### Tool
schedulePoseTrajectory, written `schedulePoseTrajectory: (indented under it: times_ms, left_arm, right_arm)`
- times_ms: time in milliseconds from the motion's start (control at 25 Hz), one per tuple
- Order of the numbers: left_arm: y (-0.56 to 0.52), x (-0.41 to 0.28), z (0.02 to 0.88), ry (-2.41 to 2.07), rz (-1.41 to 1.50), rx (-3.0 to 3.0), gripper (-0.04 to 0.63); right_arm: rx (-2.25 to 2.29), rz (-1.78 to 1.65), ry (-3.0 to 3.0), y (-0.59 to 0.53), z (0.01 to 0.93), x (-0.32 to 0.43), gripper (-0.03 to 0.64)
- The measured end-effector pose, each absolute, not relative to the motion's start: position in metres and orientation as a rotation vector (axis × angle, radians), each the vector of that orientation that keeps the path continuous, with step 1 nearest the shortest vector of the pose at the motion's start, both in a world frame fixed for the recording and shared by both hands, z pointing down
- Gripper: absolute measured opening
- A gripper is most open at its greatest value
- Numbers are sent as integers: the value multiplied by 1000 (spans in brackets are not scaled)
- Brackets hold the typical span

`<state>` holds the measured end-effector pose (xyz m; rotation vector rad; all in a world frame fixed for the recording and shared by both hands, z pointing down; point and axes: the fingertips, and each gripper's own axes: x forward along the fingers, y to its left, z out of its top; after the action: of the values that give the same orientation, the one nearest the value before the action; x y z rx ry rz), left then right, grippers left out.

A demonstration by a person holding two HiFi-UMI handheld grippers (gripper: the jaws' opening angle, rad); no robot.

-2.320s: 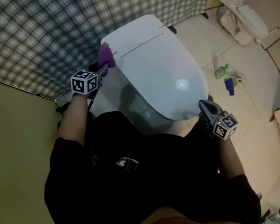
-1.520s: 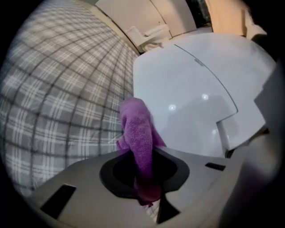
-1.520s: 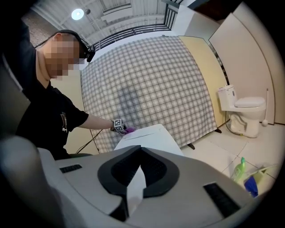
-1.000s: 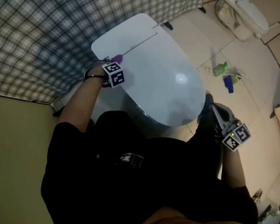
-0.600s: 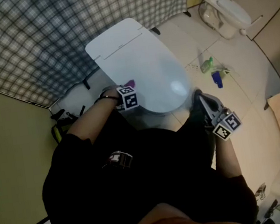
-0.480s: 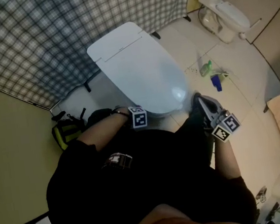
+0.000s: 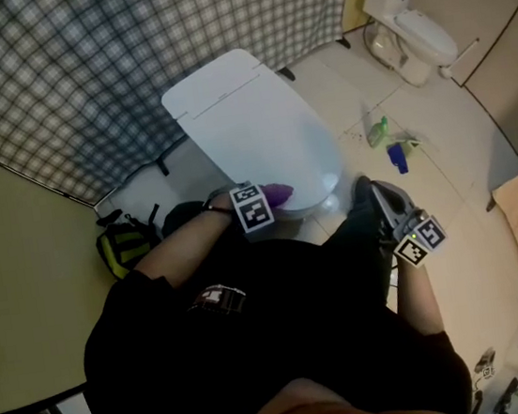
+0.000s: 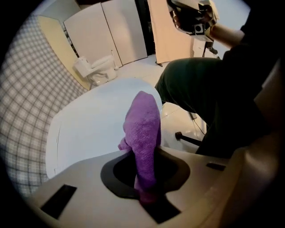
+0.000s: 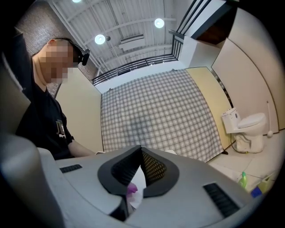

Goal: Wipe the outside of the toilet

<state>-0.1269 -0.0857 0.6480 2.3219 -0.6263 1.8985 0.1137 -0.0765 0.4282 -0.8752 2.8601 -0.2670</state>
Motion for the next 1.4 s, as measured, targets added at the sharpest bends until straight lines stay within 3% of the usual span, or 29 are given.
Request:
schedulePoseTrajectory:
  times_ms: [200, 440, 600, 840, 960, 1160, 1400]
  left_arm:
    - [-123, -140, 649, -655, 1932, 2324, 61]
    - [-309, -300, 571, -1184, 1987, 2159, 61]
    - [-403, -407, 579, -1361, 2005, 1920, 61]
    - [-489, -489, 598, -1369, 2153, 1573, 63]
    - [-510, -504, 621, -1390, 2181, 1499, 58]
    - [-521, -492, 618, -1164, 2615, 1417, 51]
    - [-463, -431, 628, -958, 2586, 1517, 51]
  right_arm:
    - [-875, -308, 2886, -87, 433, 108, -11]
    - [-939, -350, 2869, -119, 436, 108, -11]
    - [-990, -378, 2887, -153, 460, 95, -11]
    - [-1067, -519, 2900, -195, 460, 102, -11]
    - [-1075, -575, 2901, -213, 471, 102, -11]
    - [-1038, -594, 2897, -230, 484, 96, -11]
    - [-1003, -587, 2871, -204, 478, 96, -11]
